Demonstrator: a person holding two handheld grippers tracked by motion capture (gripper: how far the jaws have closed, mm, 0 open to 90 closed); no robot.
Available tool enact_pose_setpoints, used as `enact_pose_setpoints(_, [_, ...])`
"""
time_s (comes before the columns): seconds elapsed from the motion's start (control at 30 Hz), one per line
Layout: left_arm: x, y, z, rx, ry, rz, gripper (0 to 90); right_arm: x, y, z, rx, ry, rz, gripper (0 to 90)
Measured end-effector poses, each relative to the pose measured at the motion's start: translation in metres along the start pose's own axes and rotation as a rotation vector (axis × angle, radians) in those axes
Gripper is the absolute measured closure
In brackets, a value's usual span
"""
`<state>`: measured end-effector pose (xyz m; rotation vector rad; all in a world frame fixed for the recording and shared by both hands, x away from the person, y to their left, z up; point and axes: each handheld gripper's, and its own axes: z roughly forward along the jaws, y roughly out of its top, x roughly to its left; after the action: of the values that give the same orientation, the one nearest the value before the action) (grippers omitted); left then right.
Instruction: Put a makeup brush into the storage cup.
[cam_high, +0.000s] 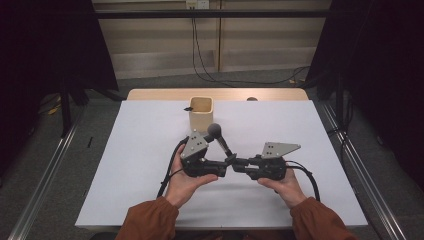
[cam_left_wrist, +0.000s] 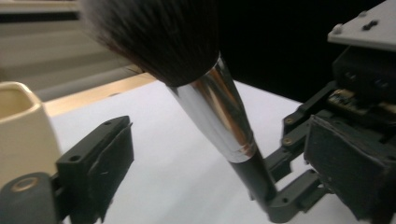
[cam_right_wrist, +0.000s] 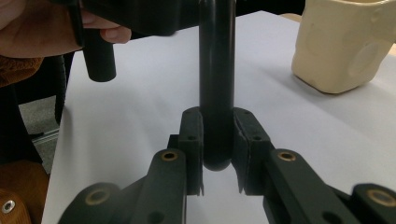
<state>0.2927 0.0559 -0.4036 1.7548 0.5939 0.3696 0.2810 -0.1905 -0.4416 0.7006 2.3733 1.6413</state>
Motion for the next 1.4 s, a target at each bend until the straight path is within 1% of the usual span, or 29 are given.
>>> enact_pose_setpoints(0.07, [0.0002,0.0000,-0.0001,0.001,-0.008,-0.008,15.8,0.0010,-0.0002,0.0009,0.002,0.005,0.000,75.6])
enact_pose_setpoints(0.1, [0.0004,0.0002,-0.0005,-0.003,0.001,-0.010,19.5,0.0015,-0.0004,0.0014,0.003,0.004,-0.003,75.5])
enact_pose_setpoints(0.13, [0.0011,0.0006,-0.0011,-0.005,0.009,-0.013,20.9,0.0019,-0.0006,0.0018,0.004,0.003,-0.004,75.6])
enact_pose_setpoints(0.2, [0.0025,0.0010,-0.0026,-0.014,0.002,-0.032,28.8,0.0019,-0.0010,0.0021,0.005,0.003,-0.001,75.6])
enact_pose_setpoints(0.23, [0.0033,0.0010,-0.0032,-0.017,-0.002,-0.042,30.7,0.0019,-0.0012,0.0021,0.004,0.003,0.000,75.5])
enact_pose_setpoints(0.3, [0.0046,-0.0001,-0.0043,-0.026,0.009,-0.057,35.3,0.0018,-0.0017,0.0021,0.005,0.005,0.003,75.6])
enact_pose_setpoints(0.33, [0.0049,-0.0003,-0.0039,-0.020,0.000,-0.068,36.5,0.0019,-0.0019,0.0023,0.006,0.005,0.002,75.6])
enact_pose_setpoints(0.37, [0.0049,-0.0006,-0.0038,-0.011,-0.009,-0.069,37.8,0.0020,-0.0020,0.0024,0.007,0.005,0.002,75.5])
enact_pose_setpoints(0.47, [0.0030,-0.0016,-0.0039,-0.017,-0.021,-0.076,45.2,0.0030,-0.0028,0.0040,0.014,0.010,-0.001,75.5])
enact_pose_setpoints(0.5, [0.0027,-0.0017,-0.0043,-0.022,-0.016,-0.082,46.6,0.0031,-0.0030,0.0044,0.015,0.011,-0.002,75.5])
enact_pose_setpoints(0.53, [0.0029,-0.0017,-0.0045,-0.026,-0.015,-0.086,49.6,0.0033,-0.0033,0.0048,0.015,0.013,-0.001,75.6])
enact_pose_setpoints(0.6, [0.0041,-0.0015,-0.0050,-0.024,-0.026,-0.101,55.5,0.0034,-0.0036,0.0050,0.015,0.014,-0.001,75.6])
enact_pose_setpoints(0.63, [0.0046,-0.0016,-0.0051,-0.024,-0.033,-0.102,59.6,0.0033,-0.0039,0.0049,0.015,0.015,0.000,75.6])
enact_pose_setpoints(0.67, [0.0040,-0.0017,-0.0047,-0.026,-0.041,-0.101,61.1,0.0032,-0.0041,0.0050,0.014,0.013,0.001,75.5])
enact_pose_setpoints(0.7, [0.0035,-0.0014,-0.0047,-0.024,-0.039,-0.096,61.5,0.0033,-0.0043,0.0053,0.017,0.013,0.000,75.5])
enact_pose_setpoints(0.9, [0.0038,-0.0005,-0.0046,-0.031,-0.061,-0.128,64.3,0.0035,-0.0048,0.0058,0.017,0.012,-0.001,75.5])
enact_pose_setpoints(0.97, [0.0038,0.0001,-0.0043,-0.026,-0.073,-0.126,65.1,0.0038,-0.0051,0.0064,0.015,0.014,0.000,75.4])
enact_pose_setpoints(1.0, [0.0026,0.0001,-0.0044,-0.034,-0.064,-0.122,65.2,0.0039,-0.0054,0.0067,0.017,0.015,-0.002,75.4])
enact_pose_setpoints(1.07, [0.0013,0.0006,-0.0032,-0.037,-0.066,-0.113,65.4,0.0042,-0.0051,0.0070,0.010,0.016,0.004,75.4])
enact_pose_setpoints(1.1, [0.0008,0.0014,-0.0029,-0.035,-0.066,-0.113,65.6,0.0042,-0.0053,0.0070,0.014,0.017,-0.003,75.3])
enact_pose_setpoints(1.27, [-0.0007,0.0033,-0.0032,-0.036,-0.077,-0.121,66.8,0.0052,-0.0050,0.0071,0.007,0.018,-0.007,75.1])
enact_pose_setpoints(1.4, [-0.0050,0.0034,-0.0025,-0.041,-0.089,-0.107,68.9,0.0066,-0.0054,0.0092,0.012,0.016,-0.011,74.8])
